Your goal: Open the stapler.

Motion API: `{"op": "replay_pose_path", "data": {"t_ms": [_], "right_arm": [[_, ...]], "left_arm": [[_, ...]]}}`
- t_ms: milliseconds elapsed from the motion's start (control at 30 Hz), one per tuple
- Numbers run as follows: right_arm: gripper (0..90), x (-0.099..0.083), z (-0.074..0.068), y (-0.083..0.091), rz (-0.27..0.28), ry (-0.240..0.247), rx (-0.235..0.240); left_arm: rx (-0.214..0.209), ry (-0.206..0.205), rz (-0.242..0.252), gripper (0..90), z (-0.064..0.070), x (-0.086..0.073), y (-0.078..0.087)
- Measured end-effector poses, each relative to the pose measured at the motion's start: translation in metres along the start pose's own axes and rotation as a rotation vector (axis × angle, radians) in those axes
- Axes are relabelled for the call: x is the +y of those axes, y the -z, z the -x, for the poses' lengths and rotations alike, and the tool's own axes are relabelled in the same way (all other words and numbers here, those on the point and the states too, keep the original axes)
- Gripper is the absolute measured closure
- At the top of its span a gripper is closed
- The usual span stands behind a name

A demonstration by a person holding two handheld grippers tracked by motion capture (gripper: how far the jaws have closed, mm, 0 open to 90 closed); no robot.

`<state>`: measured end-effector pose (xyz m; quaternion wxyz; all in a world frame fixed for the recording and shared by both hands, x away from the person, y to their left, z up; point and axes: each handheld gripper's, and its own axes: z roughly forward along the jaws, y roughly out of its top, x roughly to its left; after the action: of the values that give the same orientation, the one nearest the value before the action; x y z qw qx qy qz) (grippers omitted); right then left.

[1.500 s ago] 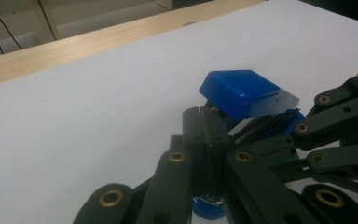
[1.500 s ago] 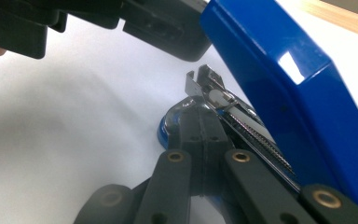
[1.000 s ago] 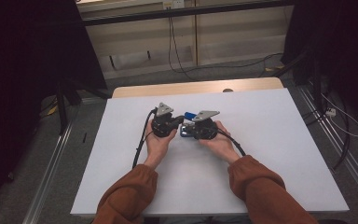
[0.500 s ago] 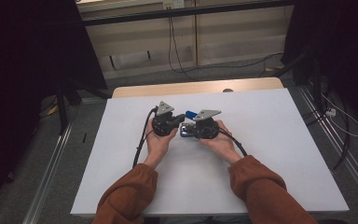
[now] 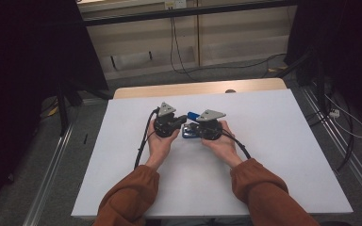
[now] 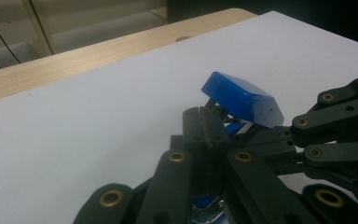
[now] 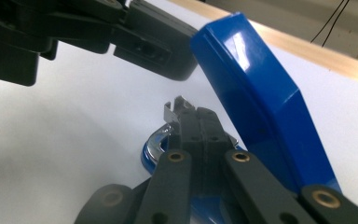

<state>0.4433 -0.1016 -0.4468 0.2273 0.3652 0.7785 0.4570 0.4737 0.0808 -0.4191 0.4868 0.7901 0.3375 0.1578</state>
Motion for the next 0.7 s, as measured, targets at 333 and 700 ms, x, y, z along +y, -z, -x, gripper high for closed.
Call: {"op": "replay_pose_path", "data": {"t_ms": [333, 700], "right_arm": [[90.0, -0.0007, -0.0028, -0.0045, 0.017, -0.015, -0.024], [90.0, -0.0020, -0.0014, -0.0072, 0.036, -0.029, -0.044]], "left_arm": [[0.002, 0.005, 0.000, 90.0, -0.0003, 0.0009, -0.0006], [-0.001, -0.001, -0.011, 90.0, -0.0031, -0.0008, -0.0014]]}}
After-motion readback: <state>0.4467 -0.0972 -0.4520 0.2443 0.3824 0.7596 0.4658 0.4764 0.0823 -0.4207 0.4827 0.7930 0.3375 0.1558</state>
